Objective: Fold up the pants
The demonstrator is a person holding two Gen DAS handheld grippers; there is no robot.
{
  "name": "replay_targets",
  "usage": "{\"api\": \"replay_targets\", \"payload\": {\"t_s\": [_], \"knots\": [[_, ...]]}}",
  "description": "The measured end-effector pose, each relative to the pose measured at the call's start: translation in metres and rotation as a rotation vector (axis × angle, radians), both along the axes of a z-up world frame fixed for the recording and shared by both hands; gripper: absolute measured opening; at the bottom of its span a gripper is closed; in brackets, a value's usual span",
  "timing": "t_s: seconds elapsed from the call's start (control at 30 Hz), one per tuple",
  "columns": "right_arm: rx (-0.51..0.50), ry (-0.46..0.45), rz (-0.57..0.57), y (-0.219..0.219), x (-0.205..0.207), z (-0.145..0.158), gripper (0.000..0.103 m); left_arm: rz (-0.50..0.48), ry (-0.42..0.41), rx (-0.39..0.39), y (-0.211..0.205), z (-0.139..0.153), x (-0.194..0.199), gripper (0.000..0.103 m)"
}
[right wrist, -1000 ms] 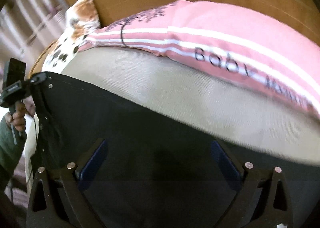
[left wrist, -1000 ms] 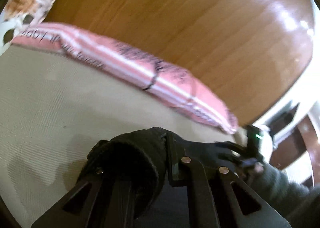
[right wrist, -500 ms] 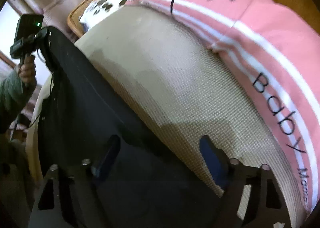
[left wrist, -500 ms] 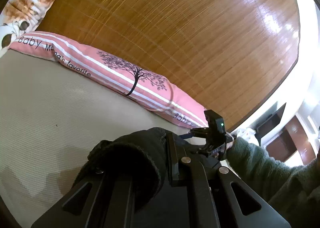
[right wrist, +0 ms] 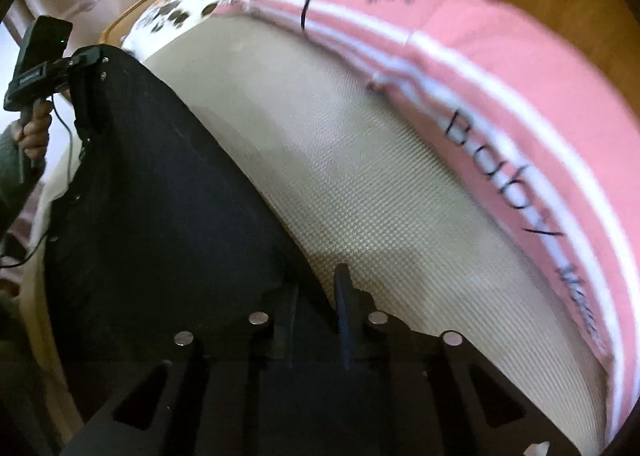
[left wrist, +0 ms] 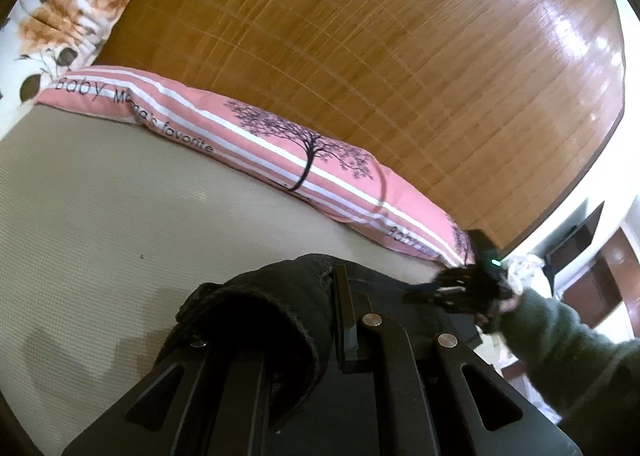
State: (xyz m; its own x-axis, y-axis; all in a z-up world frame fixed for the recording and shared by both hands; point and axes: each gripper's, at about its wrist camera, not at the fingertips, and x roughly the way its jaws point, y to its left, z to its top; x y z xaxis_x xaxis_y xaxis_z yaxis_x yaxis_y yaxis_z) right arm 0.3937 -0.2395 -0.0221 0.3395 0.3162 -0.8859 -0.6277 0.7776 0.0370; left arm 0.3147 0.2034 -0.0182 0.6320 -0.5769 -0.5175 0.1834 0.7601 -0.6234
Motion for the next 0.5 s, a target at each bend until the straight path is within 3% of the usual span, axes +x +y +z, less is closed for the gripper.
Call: {"api": "replay_targets", "payload": {"t_s": [0.23,0.5], "knots": [[-0.072,-0.141,-0.137,0.000,-0.068,0.036,0.010,-0.023,-0.043,0.030,-0.001,0.013,-0.019,0.009],[-0.061,-0.206,-0.239,0.003,-0.172,0.070,0.008,-0.152,-0.115,0.042,-0.007,0.049,-0.086,0.009]]}}
